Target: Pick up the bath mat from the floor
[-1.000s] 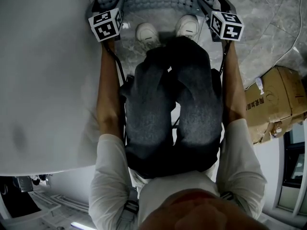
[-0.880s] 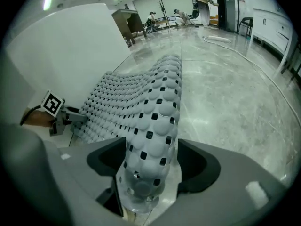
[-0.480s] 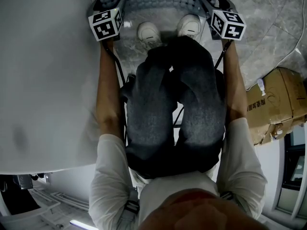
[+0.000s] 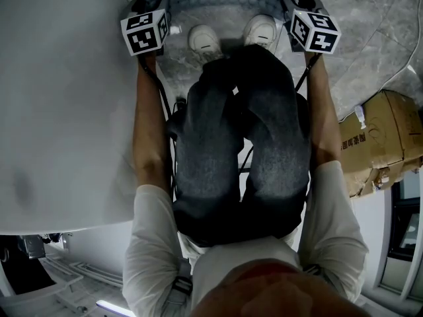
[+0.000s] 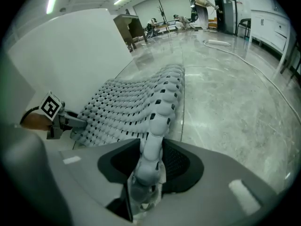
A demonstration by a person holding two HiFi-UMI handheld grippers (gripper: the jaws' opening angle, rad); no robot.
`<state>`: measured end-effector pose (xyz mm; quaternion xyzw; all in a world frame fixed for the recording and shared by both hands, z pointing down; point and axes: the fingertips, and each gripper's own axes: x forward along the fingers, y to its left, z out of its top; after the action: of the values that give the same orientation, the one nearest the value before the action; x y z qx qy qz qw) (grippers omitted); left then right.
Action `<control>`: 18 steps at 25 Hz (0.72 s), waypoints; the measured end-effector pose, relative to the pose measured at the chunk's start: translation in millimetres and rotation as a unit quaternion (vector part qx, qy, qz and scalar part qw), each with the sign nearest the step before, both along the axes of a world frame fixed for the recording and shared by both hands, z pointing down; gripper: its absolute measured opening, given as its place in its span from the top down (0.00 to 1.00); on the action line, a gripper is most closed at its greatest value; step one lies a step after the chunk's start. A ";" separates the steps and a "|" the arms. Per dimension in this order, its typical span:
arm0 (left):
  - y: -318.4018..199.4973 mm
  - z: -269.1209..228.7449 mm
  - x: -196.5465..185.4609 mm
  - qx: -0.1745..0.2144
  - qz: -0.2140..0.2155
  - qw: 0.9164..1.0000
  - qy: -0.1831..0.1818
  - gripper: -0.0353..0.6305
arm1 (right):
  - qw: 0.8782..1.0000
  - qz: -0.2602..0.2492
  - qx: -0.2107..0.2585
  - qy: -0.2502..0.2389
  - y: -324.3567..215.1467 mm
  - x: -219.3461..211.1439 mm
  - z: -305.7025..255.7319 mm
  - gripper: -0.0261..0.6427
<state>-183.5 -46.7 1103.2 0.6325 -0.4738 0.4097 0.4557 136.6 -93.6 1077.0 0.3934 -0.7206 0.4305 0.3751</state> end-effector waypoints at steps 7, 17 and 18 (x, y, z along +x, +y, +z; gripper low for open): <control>-4.0 -18.8 9.8 0.007 0.008 1.000 0.012 0.74 | 1.000 -0.015 0.014 0.007 -6.7 -6.1 -17.6 0.80; -0.9 -61.9 17.7 0.008 0.015 0.999 0.032 0.80 | 0.998 -0.048 0.020 0.032 -7.7 -6.0 -58.9 0.87; -0.3 -66.5 19.0 0.008 0.017 0.999 0.033 0.81 | 0.998 -0.051 0.020 0.034 -6.6 -4.8 -63.7 0.87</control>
<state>-164.5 -47.0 1036.7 0.6571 -0.4510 0.3923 0.4592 131.8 -100.2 1013.3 0.3782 -0.7351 0.3828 0.4124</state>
